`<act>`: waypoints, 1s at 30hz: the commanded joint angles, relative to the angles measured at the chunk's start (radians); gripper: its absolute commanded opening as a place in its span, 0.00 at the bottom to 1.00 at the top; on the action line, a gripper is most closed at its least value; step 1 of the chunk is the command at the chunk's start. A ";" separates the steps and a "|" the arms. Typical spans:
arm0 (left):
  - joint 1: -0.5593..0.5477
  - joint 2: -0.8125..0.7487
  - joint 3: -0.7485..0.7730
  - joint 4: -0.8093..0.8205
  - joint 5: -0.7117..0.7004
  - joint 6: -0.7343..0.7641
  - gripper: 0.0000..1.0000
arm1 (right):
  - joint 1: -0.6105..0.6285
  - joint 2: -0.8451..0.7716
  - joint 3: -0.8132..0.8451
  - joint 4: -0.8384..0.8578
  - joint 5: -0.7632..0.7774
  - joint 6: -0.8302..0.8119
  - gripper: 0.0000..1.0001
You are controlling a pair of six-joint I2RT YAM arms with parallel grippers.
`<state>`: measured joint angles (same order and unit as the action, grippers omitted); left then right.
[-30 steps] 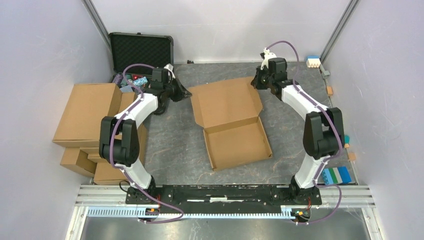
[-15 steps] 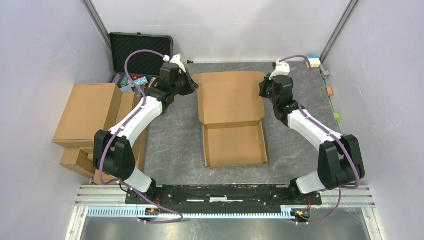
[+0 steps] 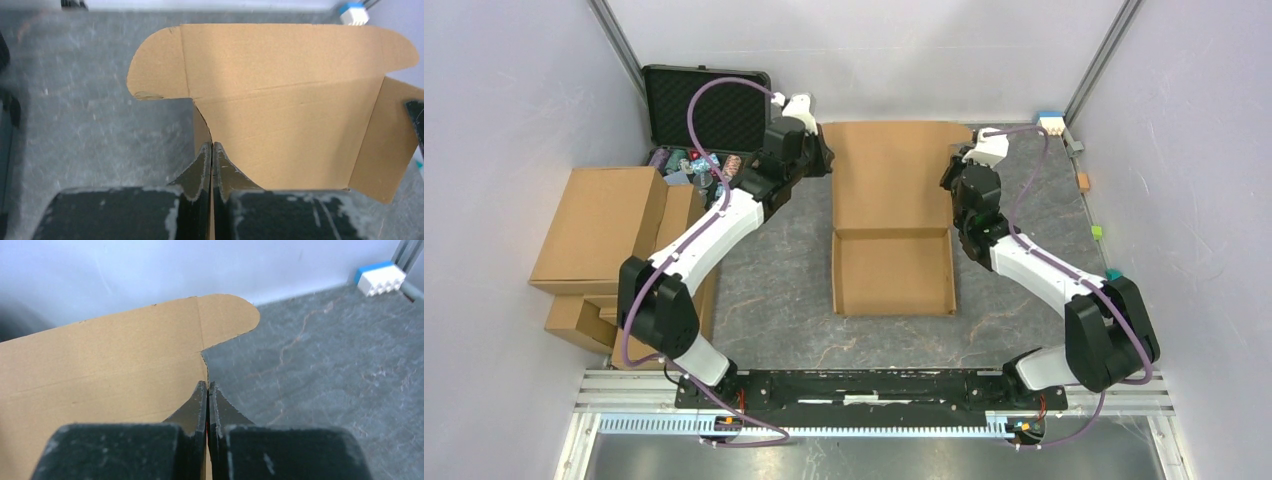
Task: Fold the paper box
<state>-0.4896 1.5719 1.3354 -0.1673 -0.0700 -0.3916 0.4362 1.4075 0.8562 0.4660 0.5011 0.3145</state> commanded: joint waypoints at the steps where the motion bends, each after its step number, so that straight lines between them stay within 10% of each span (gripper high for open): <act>1: -0.013 0.041 0.154 0.089 0.028 0.093 0.02 | 0.013 -0.004 -0.005 0.310 0.074 -0.057 0.00; 18: -0.142 -0.157 -0.467 0.720 -0.058 0.120 0.02 | 0.219 0.212 -0.427 1.493 0.238 -0.601 0.00; 24: -0.158 -0.197 -0.484 0.606 -0.003 0.036 0.07 | 0.236 0.192 -0.454 1.493 0.234 -0.581 0.00; 30: -0.062 -0.164 -0.300 0.133 0.021 -0.109 0.46 | 0.236 0.166 -0.465 1.494 0.186 -0.594 0.00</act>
<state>-0.6155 1.3983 0.8867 0.2462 -0.1360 -0.3614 0.6590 1.6081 0.4049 1.4670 0.7464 -0.2554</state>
